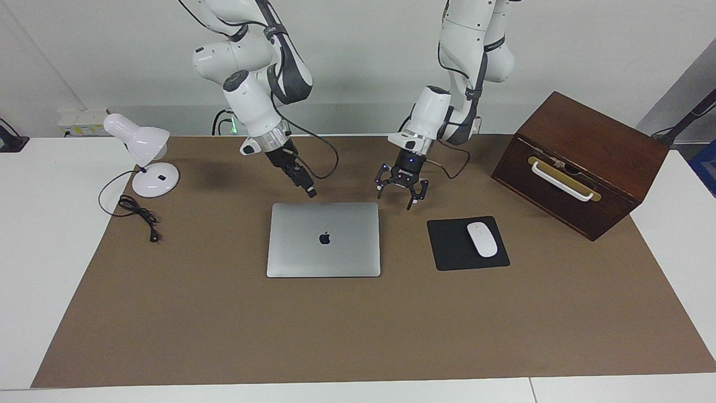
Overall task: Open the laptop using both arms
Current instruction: 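Bring both grippers to the near corners of the silver laptop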
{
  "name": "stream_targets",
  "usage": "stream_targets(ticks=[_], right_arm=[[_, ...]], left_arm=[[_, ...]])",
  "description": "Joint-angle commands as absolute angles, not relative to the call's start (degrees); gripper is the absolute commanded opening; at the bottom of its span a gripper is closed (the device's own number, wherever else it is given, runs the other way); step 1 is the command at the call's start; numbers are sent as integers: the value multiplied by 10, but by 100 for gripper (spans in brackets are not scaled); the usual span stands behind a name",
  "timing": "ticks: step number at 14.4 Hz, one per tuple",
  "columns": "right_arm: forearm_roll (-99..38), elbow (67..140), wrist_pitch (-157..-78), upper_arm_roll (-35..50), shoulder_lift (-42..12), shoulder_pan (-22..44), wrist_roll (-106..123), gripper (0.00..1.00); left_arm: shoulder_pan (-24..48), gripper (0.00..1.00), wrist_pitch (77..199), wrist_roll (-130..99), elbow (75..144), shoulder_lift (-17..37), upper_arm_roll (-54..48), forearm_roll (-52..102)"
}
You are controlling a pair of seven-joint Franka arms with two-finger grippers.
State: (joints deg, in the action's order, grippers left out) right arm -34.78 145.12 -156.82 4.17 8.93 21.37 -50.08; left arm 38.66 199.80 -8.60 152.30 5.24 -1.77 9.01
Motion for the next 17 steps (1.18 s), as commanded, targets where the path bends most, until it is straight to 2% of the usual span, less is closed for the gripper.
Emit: stream_targets(ticks=[1, 3, 4, 5, 7, 15, 17], right_arm=[[-370, 1455, -1602, 41, 86, 215, -486, 100], [-407, 1456, -1635, 41, 82, 215, -486, 100], [-426, 1456, -1646, 41, 79, 216, -488, 100], [-445, 1457, -1658, 41, 78, 221, -490, 100], [-476, 1458, -1673, 40, 76, 230, -488, 100], [-503, 1480, -1692, 41, 74, 243, -489, 100], [-503, 1481, -1694, 41, 70, 243, -483, 100]], left_arm=[[402, 100, 2007, -93, 1521, 47, -11, 101], [403, 100, 2007, -151, 1525, 46, -11, 101], [402, 54, 2007, -159, 1525, 44, -10, 101], [400, 31, 2006, -155, 1526, 40, -10, 101], [397, 0, 1993, -149, 1526, 40, -10, 101], [395, 0, 1922, -100, 1506, 33, -9, 101], [395, 0, 1920, -77, 1481, 40, -9, 100]])
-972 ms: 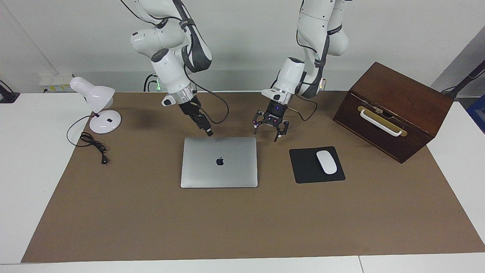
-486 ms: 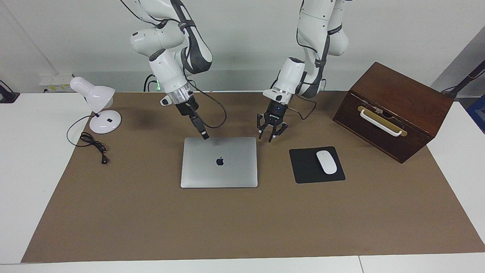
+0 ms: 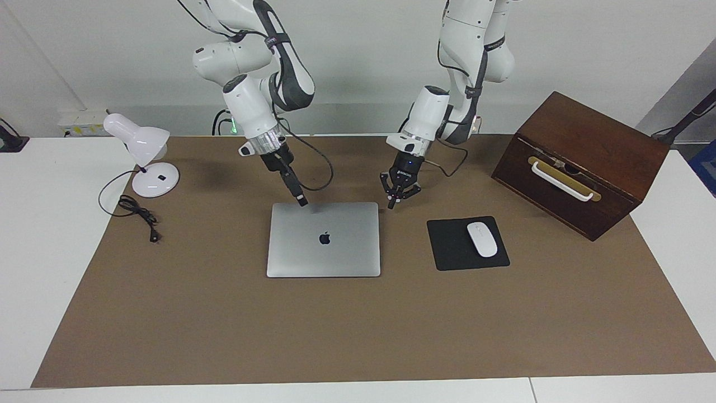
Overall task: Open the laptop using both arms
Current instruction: 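Bring both grippers to the near corners of the silver laptop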
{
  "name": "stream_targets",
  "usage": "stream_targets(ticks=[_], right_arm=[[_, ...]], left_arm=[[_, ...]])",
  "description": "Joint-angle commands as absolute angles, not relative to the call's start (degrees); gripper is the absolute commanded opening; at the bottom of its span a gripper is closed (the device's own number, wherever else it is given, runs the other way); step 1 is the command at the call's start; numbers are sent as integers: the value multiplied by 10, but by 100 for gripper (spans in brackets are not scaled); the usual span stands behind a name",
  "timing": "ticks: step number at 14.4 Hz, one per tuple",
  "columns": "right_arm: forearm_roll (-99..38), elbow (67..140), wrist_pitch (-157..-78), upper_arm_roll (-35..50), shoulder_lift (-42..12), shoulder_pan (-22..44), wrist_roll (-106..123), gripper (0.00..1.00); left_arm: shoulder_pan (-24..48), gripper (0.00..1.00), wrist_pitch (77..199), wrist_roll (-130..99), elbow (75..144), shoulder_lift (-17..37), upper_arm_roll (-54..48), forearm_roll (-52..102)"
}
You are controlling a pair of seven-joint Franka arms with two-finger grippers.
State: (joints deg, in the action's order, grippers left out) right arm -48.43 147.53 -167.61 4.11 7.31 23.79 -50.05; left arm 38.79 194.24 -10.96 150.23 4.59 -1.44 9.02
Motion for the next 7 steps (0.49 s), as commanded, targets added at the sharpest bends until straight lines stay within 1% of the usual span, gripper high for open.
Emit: stream_targets(ticks=[1, 5, 7], right_arm=[[-503, 1481, -1694, 40, 69, 243, -483, 100], [-504, 1480, -1710, 40, 58, 243, -477, 100], [-504, 1480, -1712, 40, 52, 243, -475, 100]], left_arm=[[395, 0, 1919, -66, 1471, 41, -9, 100], [381, 0, 1918, 89, 1470, 45, -9, 100], [379, 0, 1919, 111, 1484, 40, -10, 100]])
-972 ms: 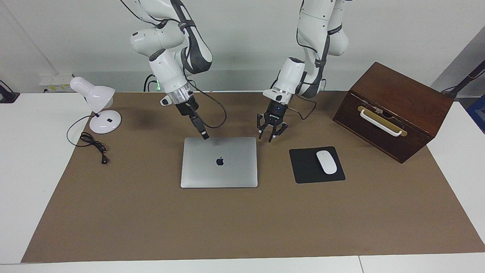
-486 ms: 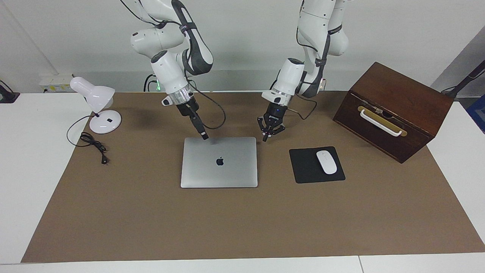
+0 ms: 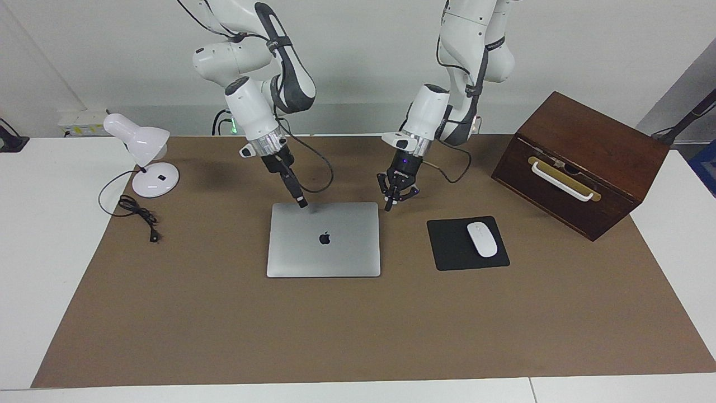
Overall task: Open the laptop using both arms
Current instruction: 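Bring both grippers to the near corners of the silver laptop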
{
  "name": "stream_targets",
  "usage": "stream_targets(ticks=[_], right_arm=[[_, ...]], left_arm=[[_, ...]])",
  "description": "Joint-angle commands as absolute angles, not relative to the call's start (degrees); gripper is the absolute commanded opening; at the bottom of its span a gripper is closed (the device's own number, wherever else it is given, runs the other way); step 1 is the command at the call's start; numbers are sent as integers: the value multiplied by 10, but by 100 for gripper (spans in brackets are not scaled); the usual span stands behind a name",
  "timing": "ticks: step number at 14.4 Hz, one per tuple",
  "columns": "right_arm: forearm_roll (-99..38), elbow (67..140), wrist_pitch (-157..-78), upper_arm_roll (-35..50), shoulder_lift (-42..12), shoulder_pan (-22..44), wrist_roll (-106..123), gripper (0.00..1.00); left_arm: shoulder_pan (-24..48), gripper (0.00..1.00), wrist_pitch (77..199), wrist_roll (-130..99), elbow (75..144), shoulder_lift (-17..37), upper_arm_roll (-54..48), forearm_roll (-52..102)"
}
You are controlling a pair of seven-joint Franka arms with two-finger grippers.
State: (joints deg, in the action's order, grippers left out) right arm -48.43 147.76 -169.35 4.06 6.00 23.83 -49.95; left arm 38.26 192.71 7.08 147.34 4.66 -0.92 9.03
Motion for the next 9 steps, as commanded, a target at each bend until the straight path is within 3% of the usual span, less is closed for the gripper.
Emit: stream_targets(ticks=[1, 6, 9], right_arm=[[-505, 1480, -1712, 40, 52, 243, -473, 100], [-505, 1477, -1712, 34, 48, 243, -461, 100], [-505, 1475, -1712, 26, 46, 242, -454, 100]], left_arm=[[381, 0, 1919, 108, 1485, 40, -10, 100], [379, 0, 1911, 111, 1470, 53, -10, 99], [382, 0, 1917, 111, 1442, 88, -11, 99]])
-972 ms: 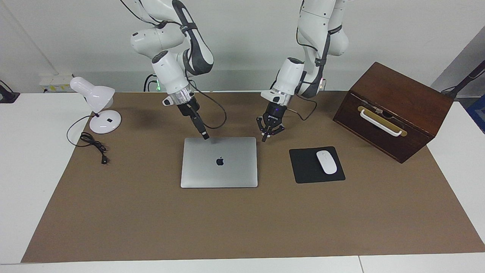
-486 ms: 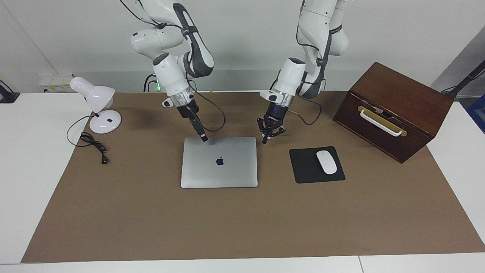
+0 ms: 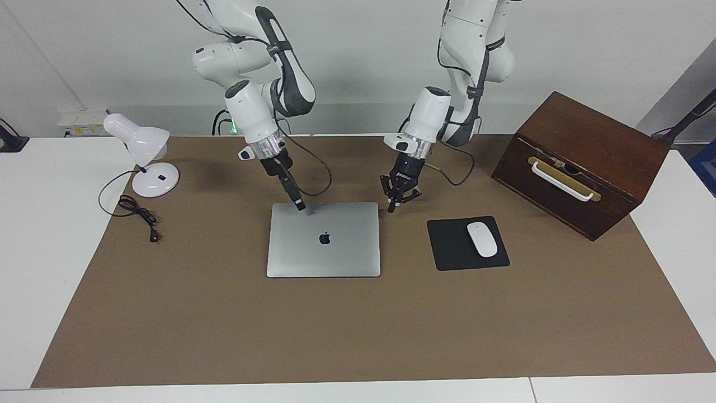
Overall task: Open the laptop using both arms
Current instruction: 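Bring both grippers to the near corners of the silver laptop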
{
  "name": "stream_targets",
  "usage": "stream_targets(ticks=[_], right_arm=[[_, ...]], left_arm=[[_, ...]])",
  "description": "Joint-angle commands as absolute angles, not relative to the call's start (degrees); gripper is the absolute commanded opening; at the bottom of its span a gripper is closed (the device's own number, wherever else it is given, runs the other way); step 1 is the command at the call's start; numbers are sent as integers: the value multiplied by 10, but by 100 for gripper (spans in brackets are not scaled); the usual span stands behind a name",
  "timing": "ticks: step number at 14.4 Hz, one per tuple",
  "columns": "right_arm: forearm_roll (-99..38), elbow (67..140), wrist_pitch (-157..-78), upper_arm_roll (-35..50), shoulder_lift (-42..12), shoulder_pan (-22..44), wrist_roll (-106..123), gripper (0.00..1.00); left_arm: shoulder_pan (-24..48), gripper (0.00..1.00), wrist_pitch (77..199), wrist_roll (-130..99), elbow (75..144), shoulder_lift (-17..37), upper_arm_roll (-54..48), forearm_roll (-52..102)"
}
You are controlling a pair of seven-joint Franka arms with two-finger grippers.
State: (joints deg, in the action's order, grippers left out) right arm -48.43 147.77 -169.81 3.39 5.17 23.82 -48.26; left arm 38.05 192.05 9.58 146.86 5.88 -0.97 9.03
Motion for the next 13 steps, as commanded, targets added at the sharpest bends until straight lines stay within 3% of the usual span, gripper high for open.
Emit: stream_targets(ticks=[1, 13], right_arm=[[-505, 1474, -1711, 23, 45, 243, -453, 100], [-505, 1461, -1713, 10, 36, 243, -433, 100]], left_arm=[[382, 0, 1918, 111, 1441, 90, -11, 98], [386, 0, 2006, 108, 1416, 164, -11, 98]])
